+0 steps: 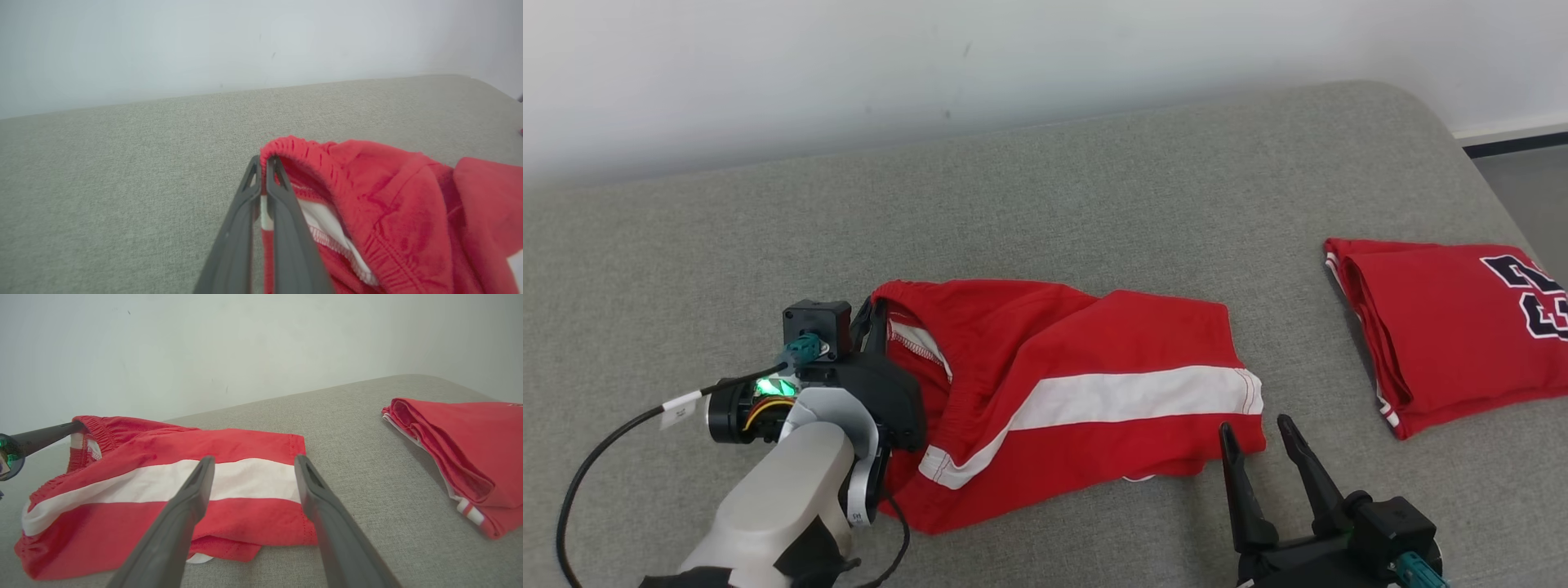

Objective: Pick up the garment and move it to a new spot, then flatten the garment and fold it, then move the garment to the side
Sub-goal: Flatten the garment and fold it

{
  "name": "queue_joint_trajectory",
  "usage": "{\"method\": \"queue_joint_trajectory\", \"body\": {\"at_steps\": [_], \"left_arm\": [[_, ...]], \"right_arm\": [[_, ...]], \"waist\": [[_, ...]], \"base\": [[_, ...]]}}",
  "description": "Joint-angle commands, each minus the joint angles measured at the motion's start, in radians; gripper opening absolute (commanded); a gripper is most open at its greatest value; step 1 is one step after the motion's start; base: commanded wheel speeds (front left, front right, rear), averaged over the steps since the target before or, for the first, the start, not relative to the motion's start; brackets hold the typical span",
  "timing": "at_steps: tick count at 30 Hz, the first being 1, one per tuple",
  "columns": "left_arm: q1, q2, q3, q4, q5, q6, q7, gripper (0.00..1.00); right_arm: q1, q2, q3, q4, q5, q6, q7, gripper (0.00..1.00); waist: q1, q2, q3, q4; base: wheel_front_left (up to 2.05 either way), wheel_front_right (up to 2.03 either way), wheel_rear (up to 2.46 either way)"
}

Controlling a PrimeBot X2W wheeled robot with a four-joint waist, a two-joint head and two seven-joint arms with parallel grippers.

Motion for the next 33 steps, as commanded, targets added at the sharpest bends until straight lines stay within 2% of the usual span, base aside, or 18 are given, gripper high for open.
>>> {"method": "queue_joint_trajectory", "body": {"at_steps": [1, 9, 14, 19, 23, 28, 33], "left_arm": [[-0.019, -0.003, 0.006, 0.015, -0.001, -0.003, -0.009, 1.0], [0.019, 0.007, 0.005, 0.063, 0.012, -0.032, -0.028, 1.0], [0.082, 0.03, 0.021, 0.006, 0.039, -0.035, -0.037, 1.0], [0.231, 0.085, 0.156, -0.265, 0.155, 0.027, -0.036, 1.0], [0.412, 0.086, 0.296, -0.52, 0.268, 0.067, -0.037, 1.0], [0.612, 0.037, 0.445, -0.744, 0.393, 0.048, -0.037, 1.0], [0.762, -0.018, 0.542, -0.826, 0.5, -0.011, -0.037, 1.0]], "right_arm": [[-0.01, 0.002, 0.004, 0.003, 0.008, -0.002, 0.0, 1.0], [0.003, 0.002, -0.021, 0.007, -0.005, -0.002, 0.0, 1.0], [0.024, 0.003, -0.038, 0.006, -0.022, -0.002, 0.0, 1.0], [0.043, 0.002, -0.051, 0.003, -0.043, -0.002, 0.0, 1.0], [0.056, 0.002, -0.076, -0.004, -0.05, -0.002, 0.0, 1.0], [0.059, 0.003, -0.098, -0.004, -0.044, -0.002, 0.0, 1.0], [0.066, 0.002, -0.112, 0.014, -0.025, -0.002, 0.0, 1.0]], "waist": [[-0.0001, -0.0001, 0.0, -0.001], [-0.0001, -0.0001, -0.028, 0.017], [-0.0001, -0.0001, -0.069, 0.045], [-0.0001, -0.0001, -0.11, 0.075], [-0.0001, -0.0001, -0.139, 0.097], [-0.0001, -0.0001, -0.161, 0.119], [-0.0001, -0.0001, -0.181, 0.131]], "base": [[0.0, 0.0, 0.0], [0.0, 0.0, 0.0], [0.0, 0.0, 0.0], [0.0, 0.0, 0.0], [0.0, 0.0, 0.0], [0.0, 0.0, 0.0], [0.0, 0.0, 0.0]]}}
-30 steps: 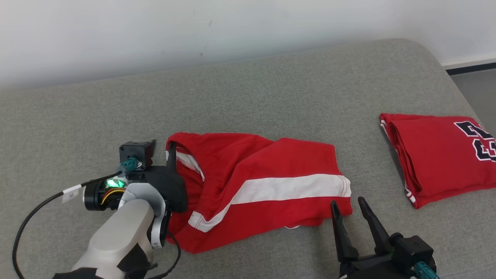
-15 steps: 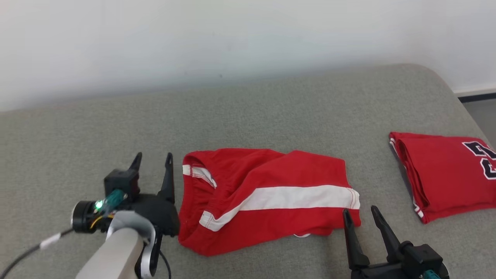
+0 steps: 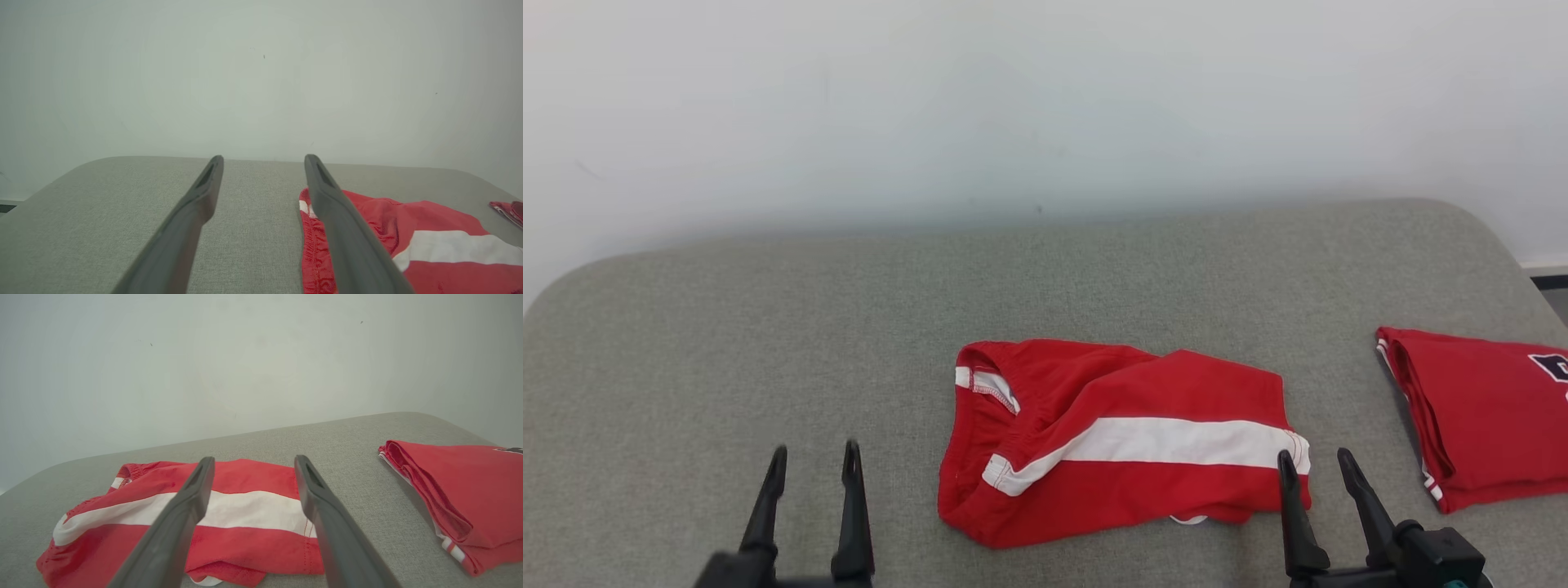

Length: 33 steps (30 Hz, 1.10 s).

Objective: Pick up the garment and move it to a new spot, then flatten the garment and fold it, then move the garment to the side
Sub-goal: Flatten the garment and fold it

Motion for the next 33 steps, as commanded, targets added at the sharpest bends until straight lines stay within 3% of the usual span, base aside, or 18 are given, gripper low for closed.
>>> {"method": "queue_joint_trajectory", "body": {"at_steps": [1, 11, 33], "left_arm": [[0.048, -0.013, 0.023, -0.01, 0.041, -0.017, -0.002, 1.0], [0.179, -0.054, 0.088, 0.029, 0.189, -0.093, -0.003, 1.0], [0.176, -0.117, 0.152, 0.106, 0.254, -0.167, -0.003, 1.0]], "right_arm": [[0.011, 0.002, -0.005, 0.01, 0.01, -0.002, 0.0, 1.0], [0.048, 0.002, -0.022, 0.042, -0.007, -0.002, 0.0, 1.0], [0.064, 0.002, -0.019, 0.056, -0.012, -0.002, 0.0, 1.0]], "waist": [[0.0001, 0.0, -0.017, 0.011], [0.0001, 0.0, -0.042, 0.036], [0.0001, 0.0, -0.029, 0.003]], "base": [[0.0, 0.0, 0.0], [0.0, 0.0, 0.0], [0.0, 0.0, 0.0]]}}
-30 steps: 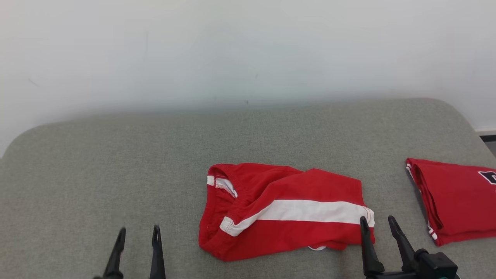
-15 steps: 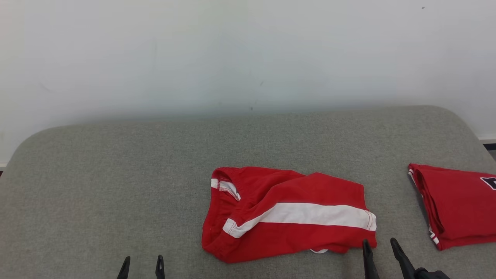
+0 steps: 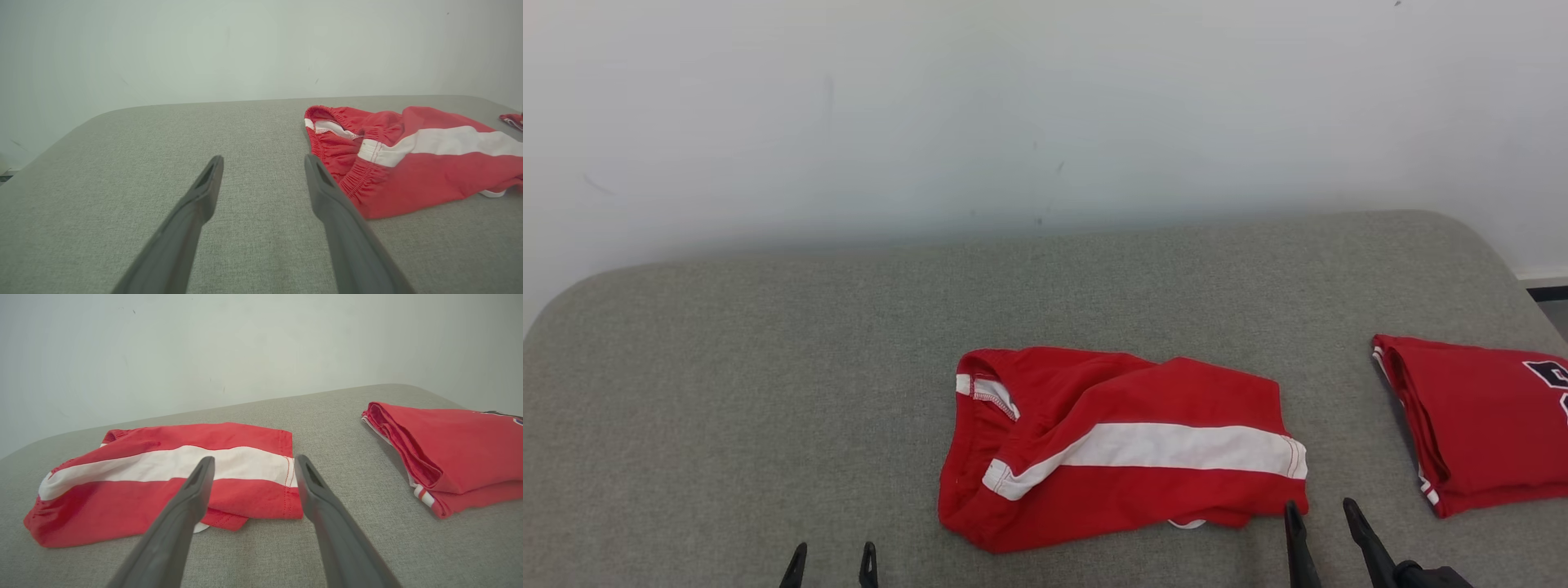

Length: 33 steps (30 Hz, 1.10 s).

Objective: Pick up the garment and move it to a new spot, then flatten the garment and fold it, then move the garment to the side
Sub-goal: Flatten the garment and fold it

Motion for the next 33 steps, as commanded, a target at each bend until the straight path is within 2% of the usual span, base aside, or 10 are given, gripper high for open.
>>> {"method": "queue_joint_trajectory", "body": {"at_steps": [1, 15, 23, 30, 33], "left_arm": [[-0.01, -0.004, 0.004, 0.002, 0.008, -0.003, -0.003, 1.0], [-0.011, -0.014, 0.016, 0.007, 0.029, -0.025, -0.003, 1.0], [-0.064, -0.005, 0.017, 0.022, 0.017, -0.071, -0.003, 1.0], [-0.156, 0.014, -0.036, 0.108, -0.006, -0.108, -0.003, 1.0], [-0.235, 0.032, -0.092, 0.184, -0.033, -0.119, 0.02, 1.0]], "right_arm": [[-0.005, 0.002, 0.002, 0.001, 0.003, -0.002, 0.0, 1.0], [-0.01, 0.002, 0.008, 0.002, 0.008, -0.002, 0.0, 1.0], [-0.019, 0.002, 0.006, -0.001, 0.004, -0.002, 0.0, 1.0], [-0.063, -0.004, 0.007, 0.017, -0.015, -0.002, 0.027, 1.0], [-0.104, -0.039, 0.037, 0.024, 0.0, -0.002, 0.073, 1.0]], "waist": [[-0.0001, 0.0, 0.001, 0.001], [-0.0001, 0.0, 0.009, -0.005], [-0.0001, 0.0, 0.021, -0.013], [-0.0001, 0.0, 0.035, -0.026], [-0.0001, 0.0, 0.046, -0.038]], "base": [[0.0, 0.0, 0.0], [0.0, 0.0, 0.0], [0.0, 0.0, 0.0], [0.0, 0.0, 0.0], [0.0, 0.0, 0.0]]}}
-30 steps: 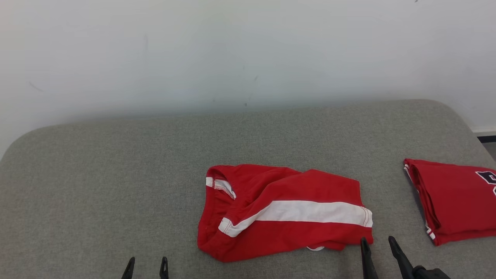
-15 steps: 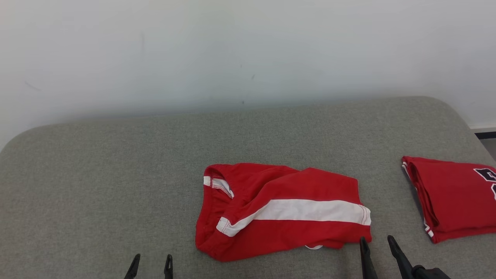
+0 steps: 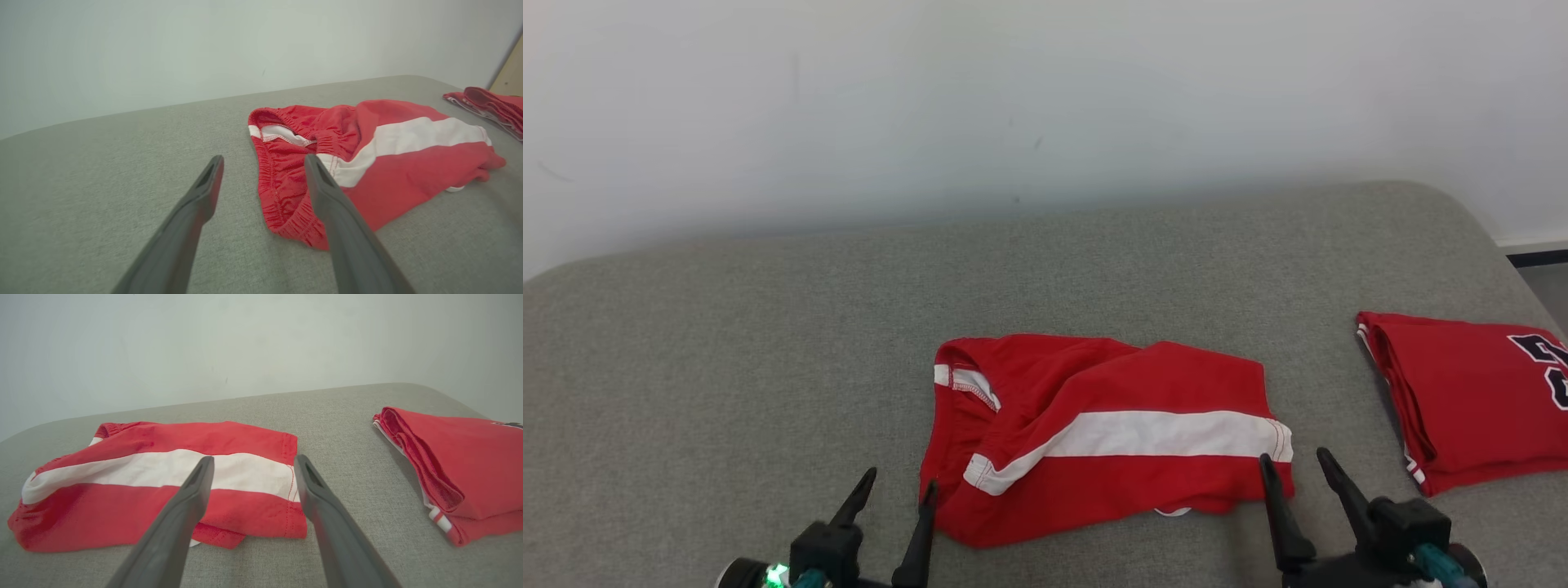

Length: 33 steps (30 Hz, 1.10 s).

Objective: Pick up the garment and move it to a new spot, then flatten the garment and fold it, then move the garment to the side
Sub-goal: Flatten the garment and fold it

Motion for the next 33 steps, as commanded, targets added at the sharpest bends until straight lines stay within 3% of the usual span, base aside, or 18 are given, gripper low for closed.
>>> {"method": "queue_joint_trajectory", "body": {"at_steps": [1, 8, 18, 19, 21, 23, 26, 30, 32, 33], "left_arm": [[-0.021, 0.006, -0.006, 0.009, -0.018, -0.006, 0.009, 1.0], [-0.205, 0.128, -0.299, 0.085, -0.245, -0.004, 0.11, 1.0], [-0.34, 0.266, -0.515, 0.124, -0.476, -0.004, 0.169, 1.0], [-0.347, 0.275, -0.533, 0.126, -0.493, -0.004, 0.17, 0.9], [-0.359, 0.284, -0.572, 0.122, -0.53, -0.004, 0.175, 0.81], [-0.375, 0.296, -0.61, 0.115, -0.567, -0.004, 0.175, 0.79], [-0.4, 0.311, -0.654, 0.115, -0.598, -0.004, 0.169, 0.6], [-0.44, 0.319, -0.697, 0.127, -0.631, -0.004, 0.159, 0.67], [-0.461, 0.323, -0.724, 0.126, -0.644, -0.004, 0.159, 0.6], [-0.472, 0.327, -0.74, 0.124, -0.651, -0.004, 0.164, 0.51]], "right_arm": [[-0.013, -0.01, 0.002, 0.002, 0.011, -0.002, 0.008, 1.0], [-0.121, -0.1, 0.057, 0.026, 0.051, -0.002, 0.126, 1.0], [-0.179, -0.135, 0.092, 0.049, 0.083, -0.002, 0.113, 1.0], [-0.178, -0.134, 0.093, 0.054, 0.086, -0.002, 0.11, 1.0], [-0.181, -0.131, 0.096, 0.06, 0.087, -0.002, 0.106, 1.0], [-0.186, -0.131, 0.098, 0.064, 0.086, -0.002, 0.104, 1.0], [-0.193, -0.13, 0.099, 0.069, 0.087, -0.002, 0.099, 1.0], [-0.203, -0.13, 0.103, 0.073, 0.088, -0.002, 0.093, 1.0], [-0.208, -0.129, 0.106, 0.075, 0.09, -0.002, 0.092, 1.0], [-0.21, -0.128, 0.108, 0.077, 0.091, -0.002, 0.091, 1.0]], "waist": [[-0.0001, -0.0001, 0.008, -0.009], [-0.0001, -0.0001, 0.051, -0.039], [-0.0001, -0.0001, 0.107, -0.056], [-0.0001, -0.0001, 0.11, -0.056], [-0.0001, -0.0001, 0.114, -0.056], [-0.0001, -0.0001, 0.117, -0.057], [-0.0001, -0.0001, 0.123, -0.056], [-0.0001, -0.0001, 0.134, -0.055], [-0.0001, -0.0001, 0.14, -0.055], [-0.0001, -0.0001, 0.144, -0.054]], "base": [[0.0, 0.0, 0.0], [0.0, 0.0, 0.0], [0.0, 0.0, 0.0], [0.0, 0.0, 0.0], [0.0, 0.0, 0.0], [0.0, 0.0, 0.0], [0.0, 0.0, 0.0], [0.0, 0.0, 0.0], [0.0, 0.0, 0.0], [0.0, 0.0, 0.0]]}}
